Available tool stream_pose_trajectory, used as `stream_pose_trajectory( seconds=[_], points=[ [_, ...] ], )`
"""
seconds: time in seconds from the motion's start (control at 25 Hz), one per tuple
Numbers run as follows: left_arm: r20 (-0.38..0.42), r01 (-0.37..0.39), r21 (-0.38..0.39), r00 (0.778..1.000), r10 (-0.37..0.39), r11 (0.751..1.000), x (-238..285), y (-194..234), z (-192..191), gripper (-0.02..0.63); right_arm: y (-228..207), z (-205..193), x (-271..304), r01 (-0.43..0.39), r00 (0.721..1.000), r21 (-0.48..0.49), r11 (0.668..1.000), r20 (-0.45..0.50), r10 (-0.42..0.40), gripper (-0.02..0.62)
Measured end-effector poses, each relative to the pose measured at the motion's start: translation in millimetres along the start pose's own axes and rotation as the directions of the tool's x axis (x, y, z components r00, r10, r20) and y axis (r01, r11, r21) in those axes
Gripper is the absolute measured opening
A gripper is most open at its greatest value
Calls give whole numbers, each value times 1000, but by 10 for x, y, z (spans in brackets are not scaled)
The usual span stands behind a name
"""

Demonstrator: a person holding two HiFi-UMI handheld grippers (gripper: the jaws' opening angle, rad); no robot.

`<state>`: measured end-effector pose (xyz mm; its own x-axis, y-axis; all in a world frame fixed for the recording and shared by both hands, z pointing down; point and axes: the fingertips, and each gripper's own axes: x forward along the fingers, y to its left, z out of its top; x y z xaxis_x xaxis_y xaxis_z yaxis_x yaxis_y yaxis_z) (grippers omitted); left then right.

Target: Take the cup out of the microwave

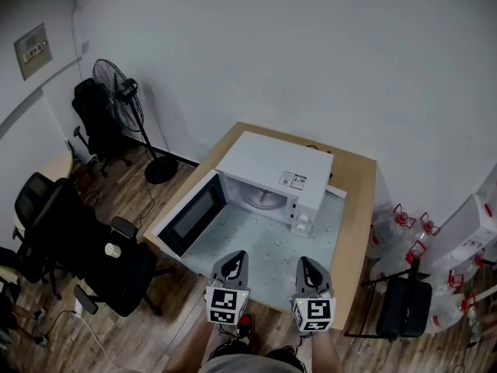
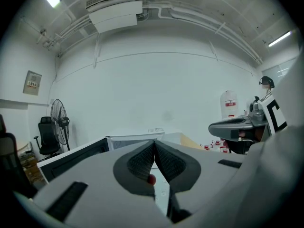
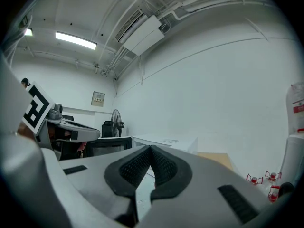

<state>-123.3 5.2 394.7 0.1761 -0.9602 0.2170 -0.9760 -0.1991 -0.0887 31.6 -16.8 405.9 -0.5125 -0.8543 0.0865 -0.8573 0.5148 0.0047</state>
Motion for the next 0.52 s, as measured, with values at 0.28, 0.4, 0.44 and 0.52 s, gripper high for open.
stream_pose_trajectory(
  seconds=[0.28,0.4,0.44,0.52],
  points=[
    [-1,2,-5,1000,-2,1000,23,22,-13,23,26,-17,36,-5,1000,2,1000,-1,5,17],
    [-1,3,-5,1000,-3,1000,46,21,-19,23,11,-30,52,-3,1000,3,1000,-4,3,17],
    [-1,4,-5,1000,-4,1000,49,19,-18,23,4,-31,55,-2,1000,3,1000,-5,2,17],
    [-1,5,-5,1000,-5,1000,52,18,-17,23,-7,-31,60,0,1000,5,1000,-4,0,17]
  ],
)
